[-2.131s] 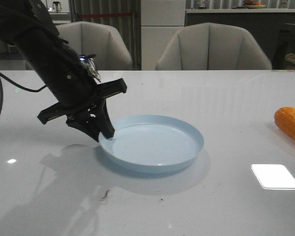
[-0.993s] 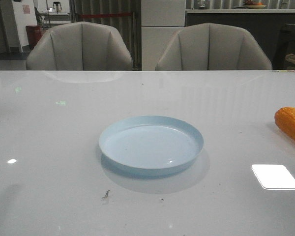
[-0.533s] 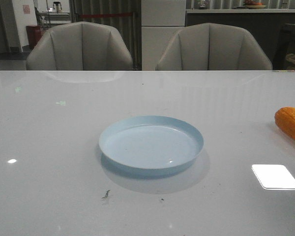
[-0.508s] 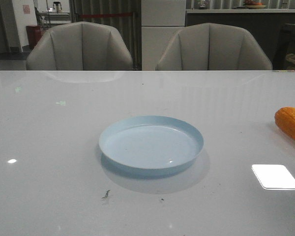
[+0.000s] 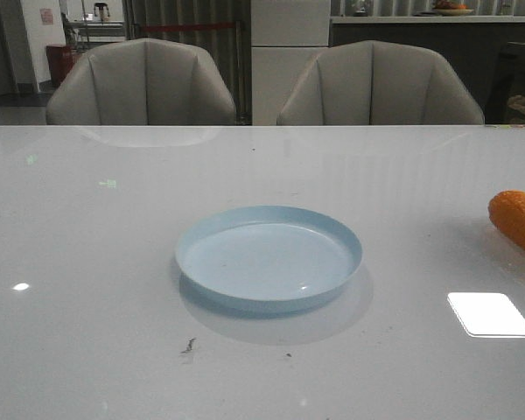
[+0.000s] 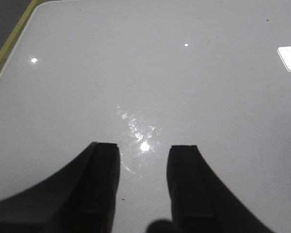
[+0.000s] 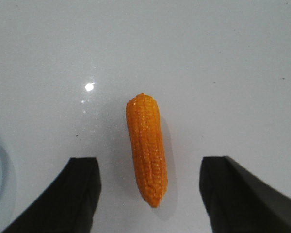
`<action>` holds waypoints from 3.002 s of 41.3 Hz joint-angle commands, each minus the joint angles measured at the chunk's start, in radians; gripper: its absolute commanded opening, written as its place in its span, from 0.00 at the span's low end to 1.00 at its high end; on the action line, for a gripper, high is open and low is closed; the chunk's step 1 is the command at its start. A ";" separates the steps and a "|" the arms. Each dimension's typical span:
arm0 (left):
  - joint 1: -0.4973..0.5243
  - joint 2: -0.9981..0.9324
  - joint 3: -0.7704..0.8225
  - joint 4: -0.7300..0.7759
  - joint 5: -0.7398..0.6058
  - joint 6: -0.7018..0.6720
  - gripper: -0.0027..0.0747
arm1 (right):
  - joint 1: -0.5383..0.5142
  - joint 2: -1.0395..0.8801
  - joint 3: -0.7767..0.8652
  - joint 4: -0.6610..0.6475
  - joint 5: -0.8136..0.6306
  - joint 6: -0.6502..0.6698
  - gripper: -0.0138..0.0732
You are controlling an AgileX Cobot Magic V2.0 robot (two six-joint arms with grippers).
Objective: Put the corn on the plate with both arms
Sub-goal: 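Release the plate and lift the left gripper away, then lower the right gripper over the orange corn cob and grasp it, then carry the corn with the right gripper over the plate and lower it, then open the right gripper and lift it away from the corn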
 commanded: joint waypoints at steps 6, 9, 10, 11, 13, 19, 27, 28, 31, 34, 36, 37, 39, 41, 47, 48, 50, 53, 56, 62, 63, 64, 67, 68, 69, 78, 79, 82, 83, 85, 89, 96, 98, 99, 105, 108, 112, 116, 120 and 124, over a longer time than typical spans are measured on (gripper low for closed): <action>0.001 -0.014 -0.027 -0.006 -0.064 -0.001 0.45 | -0.005 0.235 -0.177 -0.006 -0.038 -0.002 0.81; 0.001 -0.014 -0.027 -0.006 -0.064 -0.001 0.45 | -0.005 0.306 -0.214 -0.006 -0.022 -0.002 0.81; 0.001 -0.014 -0.027 -0.006 -0.064 -0.001 0.45 | -0.005 0.331 -0.223 -0.006 -0.013 -0.002 0.81; 0.001 -0.014 -0.027 -0.006 -0.064 -0.001 0.45 | -0.005 0.348 -0.235 -0.006 -0.002 -0.002 0.81; 0.001 -0.014 -0.027 -0.006 -0.062 -0.001 0.45 | -0.004 0.385 -0.250 -0.006 0.015 -0.002 0.81; 0.001 -0.014 -0.027 -0.006 -0.061 -0.001 0.45 | 0.008 0.463 -0.279 -0.005 0.056 -0.002 0.81; 0.001 -0.014 -0.027 -0.006 -0.061 -0.001 0.45 | 0.032 0.525 -0.280 -0.004 0.051 -0.002 0.81; 0.001 -0.014 -0.027 -0.006 -0.061 -0.001 0.45 | 0.035 0.531 -0.280 -0.004 0.050 -0.002 0.81; 0.001 -0.012 -0.027 -0.006 -0.061 -0.001 0.45 | 0.045 0.552 -0.280 -0.004 0.050 -0.002 0.81; 0.001 -0.012 -0.027 -0.006 -0.060 -0.001 0.45 | 0.047 0.569 -0.280 -0.004 0.046 -0.002 0.80; 0.001 -0.012 -0.027 -0.006 -0.060 -0.001 0.45 | 0.047 0.579 -0.280 -0.005 0.043 -0.002 0.80; 0.001 -0.012 -0.027 -0.006 -0.060 -0.001 0.45 | 0.047 0.583 -0.280 -0.005 0.042 -0.005 0.80; 0.001 -0.012 -0.027 -0.006 -0.060 -0.001 0.45 | 0.047 0.592 -0.280 -0.005 0.041 -0.014 0.79; 0.001 -0.012 -0.027 -0.006 -0.060 -0.001 0.45 | 0.047 0.596 -0.280 -0.005 0.041 -0.014 0.74; 0.001 -0.012 -0.027 -0.006 -0.060 -0.001 0.45 | 0.047 0.595 -0.308 0.001 0.066 -0.014 0.52; 0.001 -0.012 -0.027 -0.006 -0.060 -0.001 0.45 | 0.047 0.595 -0.319 0.001 0.078 -0.014 0.50; 0.001 -0.012 -0.027 -0.006 -0.060 -0.001 0.45 | 0.048 0.595 -0.354 0.001 0.122 -0.021 0.49; 0.001 -0.012 -0.027 -0.006 -0.060 -0.001 0.45 | 0.059 0.595 -0.416 0.001 0.194 -0.052 0.49; 0.001 -0.012 -0.027 -0.006 -0.060 -0.001 0.45 | 0.080 0.595 -0.486 0.001 0.255 -0.081 0.49; 0.001 -0.012 -0.027 -0.006 -0.060 -0.001 0.45 | 0.152 0.595 -0.617 0.002 0.347 -0.091 0.49; 0.001 -0.012 -0.027 -0.006 -0.060 -0.001 0.45 | 0.172 0.595 -0.640 0.002 0.357 -0.091 0.49; 0.001 -0.012 -0.027 -0.006 -0.060 -0.001 0.45 | 0.183 0.595 -0.654 0.002 0.363 -0.091 0.49; 0.001 -0.012 -0.027 -0.006 -0.060 -0.001 0.45 | 0.241 0.595 -0.695 0.002 0.375 -0.091 0.49; 0.001 -0.012 -0.027 -0.006 -0.060 -0.001 0.45 | 0.266 0.595 -0.703 0.002 0.375 -0.091 0.49; 0.001 -0.012 -0.027 -0.006 -0.060 -0.001 0.45 | 0.285 0.595 -0.712 0.002 0.375 -0.091 0.49; 0.001 -0.012 -0.027 -0.006 -0.060 -0.001 0.45 | 0.480 0.606 -0.721 0.002 0.354 -0.091 0.49; 0.001 -0.012 -0.027 -0.006 -0.060 -0.001 0.45 | 0.501 0.609 -0.721 0.002 0.352 -0.091 0.49; 0.001 -0.012 -0.027 -0.006 -0.060 -0.001 0.45 | 0.551 0.623 -0.721 0.002 0.348 -0.091 0.49; 0.001 -0.012 -0.027 -0.006 -0.060 -0.001 0.45 | 0.568 0.628 -0.721 0.002 0.348 -0.091 0.49; 0.001 -0.012 -0.027 -0.006 -0.058 -0.001 0.45 | 0.592 0.641 -0.721 0.002 0.347 -0.091 0.49; 0.001 -0.012 -0.027 -0.006 -0.052 -0.001 0.45 | 0.630 0.673 -0.721 0.002 0.346 -0.091 0.49; 0.001 -0.012 -0.027 -0.006 -0.011 -0.001 0.45 | 0.652 0.745 -0.721 0.002 0.345 -0.091 0.51; 0.001 -0.012 -0.027 -0.006 -0.001 -0.001 0.45 | 0.652 0.760 -0.721 0.002 0.343 -0.091 0.55; 0.001 -0.012 -0.027 -0.006 0.004 -0.001 0.45 | 0.652 0.769 -0.721 0.002 0.343 -0.091 0.58; 0.001 -0.012 -0.027 -0.006 0.008 -0.001 0.45 | 0.652 0.802 -0.721 0.002 0.338 -0.091 0.71; 0.001 -0.012 -0.027 -0.006 0.008 -0.001 0.45 | 0.652 0.805 -0.721 0.005 0.335 -0.091 0.76; 0.001 -0.012 -0.027 -0.006 0.008 -0.001 0.45 | 0.652 0.803 -0.741 0.024 0.337 -0.088 0.77; 0.001 -0.012 -0.027 -0.006 0.008 -0.001 0.45 | 0.652 0.803 -0.792 0.029 0.379 -0.088 0.77; 0.001 -0.012 -0.027 -0.006 0.008 -0.001 0.45 | 0.651 0.803 -0.875 0.029 0.434 -0.086 0.77; 0.001 -0.012 -0.027 -0.006 0.008 -0.001 0.45 | 0.648 0.802 -0.972 0.028 0.526 -0.086 0.77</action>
